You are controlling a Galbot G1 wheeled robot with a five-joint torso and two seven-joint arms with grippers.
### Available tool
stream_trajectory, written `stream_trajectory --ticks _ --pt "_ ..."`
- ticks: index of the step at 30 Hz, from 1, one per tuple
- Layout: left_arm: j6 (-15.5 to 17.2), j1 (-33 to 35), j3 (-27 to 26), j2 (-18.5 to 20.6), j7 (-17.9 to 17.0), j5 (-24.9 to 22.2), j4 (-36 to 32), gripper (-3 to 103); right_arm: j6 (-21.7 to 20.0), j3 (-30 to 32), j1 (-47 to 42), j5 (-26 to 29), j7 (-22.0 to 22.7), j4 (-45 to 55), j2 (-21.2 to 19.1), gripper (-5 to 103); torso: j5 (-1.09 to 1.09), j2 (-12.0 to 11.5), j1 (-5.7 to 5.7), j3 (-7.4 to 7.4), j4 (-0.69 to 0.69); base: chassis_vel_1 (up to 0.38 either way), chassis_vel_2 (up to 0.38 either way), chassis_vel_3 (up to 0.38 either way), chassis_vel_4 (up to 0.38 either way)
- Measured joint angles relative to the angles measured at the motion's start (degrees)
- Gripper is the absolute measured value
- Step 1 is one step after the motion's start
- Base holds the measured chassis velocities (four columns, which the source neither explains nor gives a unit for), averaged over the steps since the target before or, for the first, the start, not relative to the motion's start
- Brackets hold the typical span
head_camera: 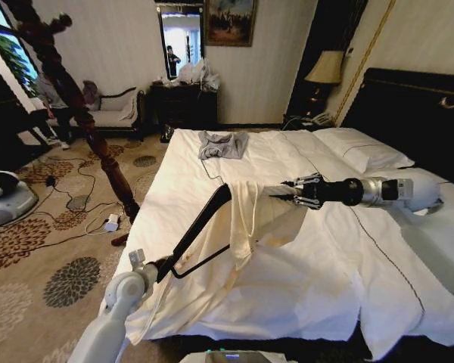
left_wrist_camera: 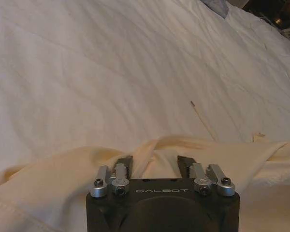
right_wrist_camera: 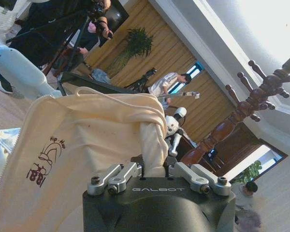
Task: Pick up the clothes from the bed and hang them on the clothes hanger.
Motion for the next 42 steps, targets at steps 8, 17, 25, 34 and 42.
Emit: stream_trajectory --ticks 8,17,25,34,42 --pt "-0.02 0.31 0.43 -1.04 1.18 2.21 0.02 77 0.76 1.08 -1.75 -0.37 -0.11 0.11 -0.43 18 0.0 0.0 0.0 0.0 0.0 0.0 0.0 0.0 0.0" --pt "-0.02 0.35 0.07 -1.18 1.33 2.45 0.12 45 1.22 2.46 -3.12 -0.06 -0.29 -0.16 -0.96 18 0.0 0.0 0.0 0.0 0.0 0.0 0.0 0.0 0.0" --pt "-0.02 0.21 -0.28 -1.02 3.6 4.84 0.88 14 1.48 3.62 -5.13 -0.22 -0.31 -0.17 -1.28 18 -0.01 0.0 0.0 0.0 0.0 0.0 0.0 0.0 0.0" --pt "-3.22 -0.83 -2.12 1.17 8.73 6.06 -0.84 2 0.41 4.21 -9.19 -1.76 0.22 -1.6 -1.31 18 -0.01 0.0 0.01 0.0 0.0 0.0 0.0 0.0 0.0" --pt "-6.38 -6.82 -7.71 4.06 11.21 0.01 -7.46 2 -2.54 0.94 -11.5 -8.88 5.65 -5.89 0.44 18 -0.01 0.0 0.01 0.0 -0.01 0.0 0.0 0.0 0.0"
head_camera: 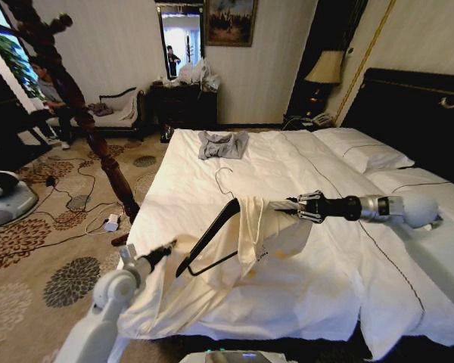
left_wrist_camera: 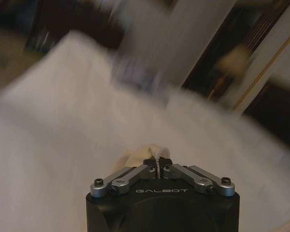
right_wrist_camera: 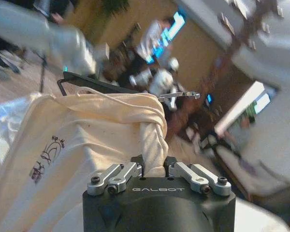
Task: Pick up the clothes from the bed and hang them on the clothes hanger.
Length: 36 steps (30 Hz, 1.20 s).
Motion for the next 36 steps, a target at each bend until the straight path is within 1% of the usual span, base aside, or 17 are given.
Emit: stream_trajectory --ticks 4,5,8,10,11,14,15,18,20,22,23,27,28,29,32,34,36 --pt "-0.88 -3.8 -7.23 2.94 0.51 -8.7 -9.89 2 -2.29 -3.08 0.15 -5.97 4.44 -3.08 2.24 18 0.03 0.0 0.0 0.01 0.01 0.0 0.0 0.0 0.0" --pt "-0.88 -3.8 -7.23 2.94 0.51 -8.7 -9.89 2 -2.29 -3.08 0.15 -5.97 4.44 -3.08 2.24 18 0.03 0.0 0.0 0.01 0.01 0.0 0.0 0.0 0.0" --pt "-1.3 -3.6 -11.61 5.52 2.32 -15.65 -17.93 2 -3.78 -5.7 0.08 -6.7 7.63 -3.62 3.66 18 0.02 0.0 0.0 0.0 0.01 0.0 0.0 0.0 0.0" --pt "-1.29 -1.15 -11.76 6.26 3.82 -17.13 -19.81 2 -4.76 -7.32 0.05 -6.48 10.68 -3.12 4.7 18 0.02 0.0 -0.01 -0.01 0.01 0.0 0.0 0.0 0.0" --pt "-1.29 -1.15 -11.76 6.26 3.82 -17.13 -19.81 2 -4.76 -7.32 0.05 -6.48 10.68 -3.12 4.7 18 0.02 0.0 -0.01 -0.01 0.01 0.0 0.0 0.0 0.0" --pt "0.07 6.58 -8.09 5.93 6.33 -14.4 -20.17 2 -6.79 -9.82 0.55 -3.8 16.32 -1.46 6.45 18 -0.01 0.0 0.0 0.0 0.01 0.0 0.0 0.0 0.0" --pt "0.07 6.58 -8.09 5.93 6.33 -14.4 -20.17 2 -6.79 -9.82 0.55 -3.8 16.32 -1.46 6.45 18 -0.01 0.0 0.0 0.0 0.01 0.0 0.0 0.0 0.0" --pt "1.7 13.36 -4.47 6.21 8.49 -9.74 -20.09 2 -8.02 -11.43 3.06 0.08 19.63 -0.86 8.75 18 0.01 0.0 -0.01 0.0 0.04 0.0 0.0 0.0 0.0" --pt "1.82 13.9 -4.09 6.51 8.49 -9.48 -20.05 2 -8.02 -11.53 3.64 1.02 19.74 -0.88 9.07 18 0.0 0.0 -0.01 0.0 0.03 0.0 0.0 0.0 0.0" --pt "2.36 14.98 -3.06 8.09 7.3 -8.96 -19.93 2 -7.93 -11.83 6.35 6.56 20.79 -0.8 9.91 18 0.01 0.0 0.0 0.0 0.01 0.0 0.0 0.0 0.0" --pt "2.36 14.98 -3.06 8.09 7.3 -8.96 -19.93 2 -7.93 -11.83 6.35 6.56 20.79 -0.8 9.91 18 0.01 0.0 0.0 0.0 0.01 0.0 0.0 0.0 0.0" --pt "4.18 15.07 -1.76 10.02 5.33 -7.34 -19.79 1 -7.17 -11.57 10.22 12.54 23.0 -0.21 10.14 18 0.0 0.0 0.0 0.0 0.01 0.0 0.0 0.0 0.0" --pt "5.07 15.07 -1.4 10.52 4.82 -5.34 -19.75 6 -6.87 -11.2 11.25 13.12 23.2 -0.23 10.12 18 0.0 0.0 -0.01 0.0 0.01 0.0 0.0 0.0 0.0" --pt "5.07 15.07 -1.4 10.52 4.82 -5.34 -19.75 6 -6.87 -11.2 11.25 13.12 23.2 -0.23 10.12 18 0.0 0.0 -0.01 0.0 0.01 0.0 0.0 0.0 0.0" --pt "6.39 15.39 -1.07 11.52 3.76 0.46 -19.65 17 -6.55 -10.29 12.8 14.18 23.36 -0.2 9.57 18 0.0 0.0 0.0 0.0 0.02 0.0 0.0 0.0 0.0" --pt "6.34 15.11 -1.63 11.56 3.16 1.67 -19.62 27 -6.39 -10.05 12.87 14.3 23.33 0.13 9.0 18 0.01 0.0 0.0 0.0 0.01 0.0 0.0 0.0 0.0" --pt "6.15 14.93 -1.95 11.56 3.1 1.85 -19.61 27 -6.28 -9.99 12.76 14.28 23.3 0.24 8.83 18 0.0 0.0 0.0 0.0 0.01 0.0 0.0 0.0 0.0"
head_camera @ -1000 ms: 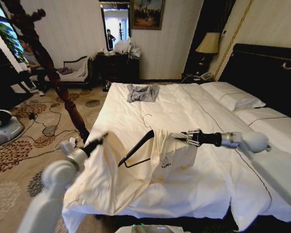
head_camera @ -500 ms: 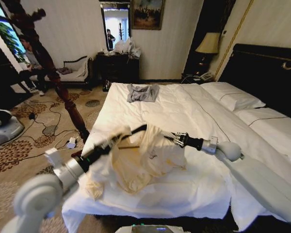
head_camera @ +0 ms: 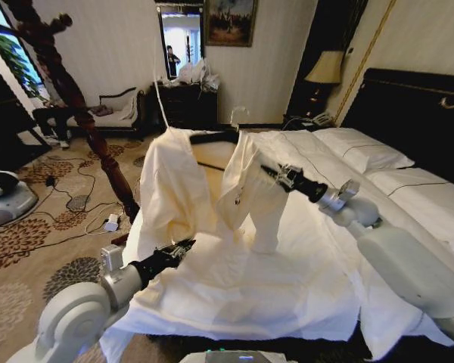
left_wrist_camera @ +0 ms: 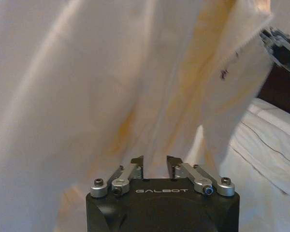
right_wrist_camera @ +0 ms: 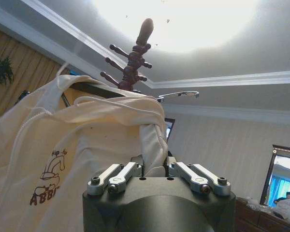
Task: Pick up the clothes from the bed and hang them on the clothes hanger.
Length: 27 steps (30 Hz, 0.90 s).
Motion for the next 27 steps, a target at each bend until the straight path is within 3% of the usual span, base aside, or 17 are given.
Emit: stream_trajectory --ticks 1,6,7,9,12,16,21,27 --pt "-0.42 -0.36 -0.75 -0.01 -0.04 0.04 0.02 38 0.36 0.09 -0.53 -0.39 -0.1 0.23 -0.3 18 0.0 0.0 0.0 0.0 -0.01 0.0 0.0 0.0 0.0" --pt "-1.82 -1.18 -2.86 0.66 0.75 -1.47 0.05 49 0.85 0.14 -1.23 -3.07 -0.2 -0.09 -0.44 18 0.01 0.0 0.0 0.0 0.01 0.0 0.0 0.0 0.0" --pt "-2.83 -1.83 -3.85 1.18 1.15 -3.01 0.06 60 1.03 0.11 -1.27 -5.08 -0.15 -0.58 -0.56 18 0.01 0.0 0.0 0.0 0.01 0.0 0.0 0.0 0.0" --pt "-3.47 -2.33 -4.24 1.51 1.35 -3.63 0.06 60 1.18 0.04 -1.34 -6.37 -0.08 -0.82 -0.69 18 0.0 0.0 0.0 0.0 0.01 0.0 0.0 0.0 0.0" --pt "-5.69 -4.46 -5.33 3.31 1.22 -4.05 0.07 76 2.43 -0.47 -2.23 -12.86 -0.03 -1.84 -1.05 18 0.01 0.0 0.0 0.0 -0.01 0.0 0.0 0.0 0.0" --pt "-6.01 -5.49 -5.72 5.24 0.81 -4.39 0.09 92 4.28 -0.84 -2.93 -18.32 -0.04 -3.43 -0.56 18 0.01 -0.01 0.0 0.0 0.0 0.0 0.0 0.0 0.0" --pt "-5.58 -8.64 -5.79 8.47 -0.1 -7.08 0.1 100 5.65 -1.14 -3.43 -20.95 -0.17 -4.74 0.56 18 0.0 0.0 0.01 0.0 0.02 0.0 0.0 0.0 0.0" --pt "-4.7 -12.74 -6.94 13.22 -1.53 -12.37 0.1 100 5.7 -0.97 -4.49 -19.37 -0.1 -4.69 1.17 18 0.01 0.0 0.0 0.0 0.0 0.0 0.0 0.0 0.0"
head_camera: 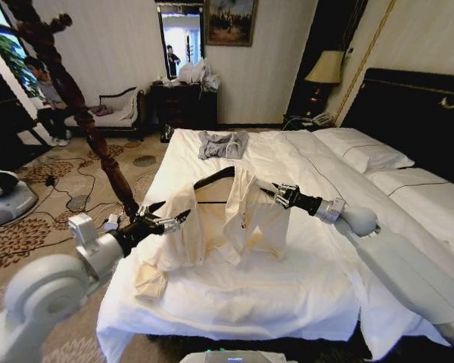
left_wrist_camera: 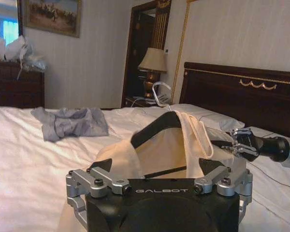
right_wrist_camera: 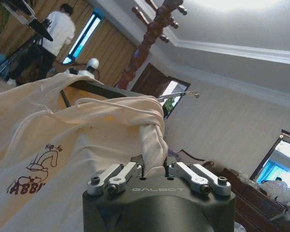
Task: Pick up the clothes from the bed and hang them on the clothes hanger.
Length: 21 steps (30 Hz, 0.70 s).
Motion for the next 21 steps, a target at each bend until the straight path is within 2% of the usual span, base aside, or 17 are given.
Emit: stream_trajectory --ticks 2,5,7,10,15,21 --pt "0.02 -0.91 0.0 0.48 -0.59 -0.83 0.0 100 0.0 0.1 -0.01 0.3 0.01 0.09 0.04 18 0.0 0.0 0.0 0.0 0.02 0.0 0.0 0.0 0.0" --pt "1.2 -6.16 0.74 1.84 -6.91 -6.17 0.0 100 -0.04 0.69 -0.66 0.97 0.13 1.59 -0.5 18 -0.02 0.0 0.0 0.0 0.0 0.0 0.0 0.0 0.0" --pt "1.3 -6.52 0.96 2.1 -7.62 -6.36 0.01 100 -0.07 0.72 -0.89 1.03 0.25 2.02 -0.75 18 -0.01 0.0 0.0 0.0 -0.02 0.0 0.0 0.0 0.0" --pt "1.89 -6.9 2.5 3.04 -11.88 -6.33 0.01 100 -0.44 0.74 -1.55 1.13 1.05 4.3 -1.67 18 -0.01 0.0 0.0 0.0 -0.01 0.0 0.0 0.0 0.0" --pt "2.68 -6.18 3.6 1.3 -14.0 -6.12 0.04 100 -0.78 0.34 -1.3 1.11 1.38 5.4 -1.57 18 -0.02 0.0 0.0 0.0 0.03 0.0 0.0 0.0 0.0" --pt "2.8 -6.6 4.63 0.04 -14.2 -6.06 0.05 102 -0.75 0.16 -1.27 0.81 1.33 6.04 -1.76 18 -0.01 0.0 0.0 0.0 0.0 0.0 0.0 0.0 0.0"
